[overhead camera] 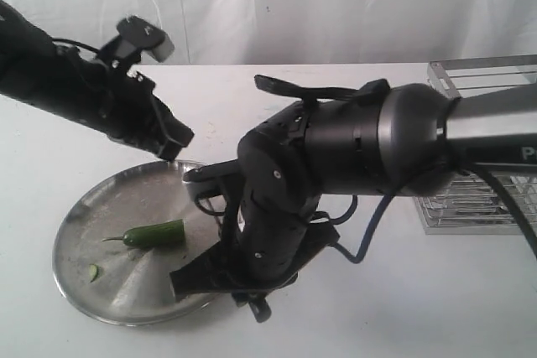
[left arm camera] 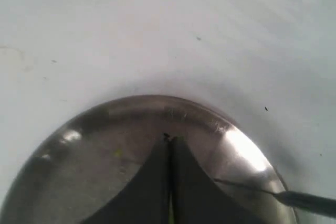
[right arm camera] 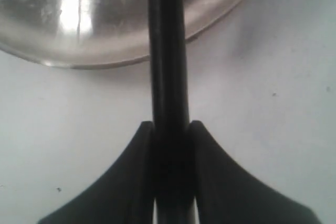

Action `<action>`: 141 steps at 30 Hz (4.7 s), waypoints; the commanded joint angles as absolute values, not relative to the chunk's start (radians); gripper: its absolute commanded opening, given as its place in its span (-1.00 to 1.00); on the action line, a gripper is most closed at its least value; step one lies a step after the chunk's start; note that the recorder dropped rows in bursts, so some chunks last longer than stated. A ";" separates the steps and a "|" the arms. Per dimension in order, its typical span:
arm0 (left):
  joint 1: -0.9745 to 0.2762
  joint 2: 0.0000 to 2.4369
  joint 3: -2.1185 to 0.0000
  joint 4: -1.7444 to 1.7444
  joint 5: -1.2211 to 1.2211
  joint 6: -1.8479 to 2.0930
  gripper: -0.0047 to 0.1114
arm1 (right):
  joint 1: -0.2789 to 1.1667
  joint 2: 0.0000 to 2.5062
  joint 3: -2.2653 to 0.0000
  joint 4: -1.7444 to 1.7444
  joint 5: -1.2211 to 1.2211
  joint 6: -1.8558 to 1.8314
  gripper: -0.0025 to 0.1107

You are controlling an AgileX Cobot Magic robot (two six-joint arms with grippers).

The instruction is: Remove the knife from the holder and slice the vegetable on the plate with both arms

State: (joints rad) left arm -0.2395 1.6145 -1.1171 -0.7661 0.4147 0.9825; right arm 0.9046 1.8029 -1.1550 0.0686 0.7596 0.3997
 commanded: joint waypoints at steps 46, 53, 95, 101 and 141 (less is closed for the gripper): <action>-0.076 1.562 -0.560 -0.456 -0.031 0.277 -0.92 | 0.694 1.665 -1.161 0.053 0.963 0.082 -0.96; -0.164 1.562 -0.560 -0.456 -0.035 0.290 -0.92 | 0.694 1.665 -1.161 0.053 0.963 0.082 -0.96; -0.470 1.569 -0.679 -0.364 -0.035 1.036 0.07 | 0.696 1.571 -1.161 0.052 1.025 0.054 -0.96; -0.470 1.644 -0.770 -0.364 0.027 1.009 -0.02 | 0.696 1.571 -1.161 0.052 1.027 0.054 -0.96; -0.372 1.755 -0.933 -0.339 0.097 0.837 -0.91 | 0.698 1.571 -1.161 0.128 1.064 0.052 -0.96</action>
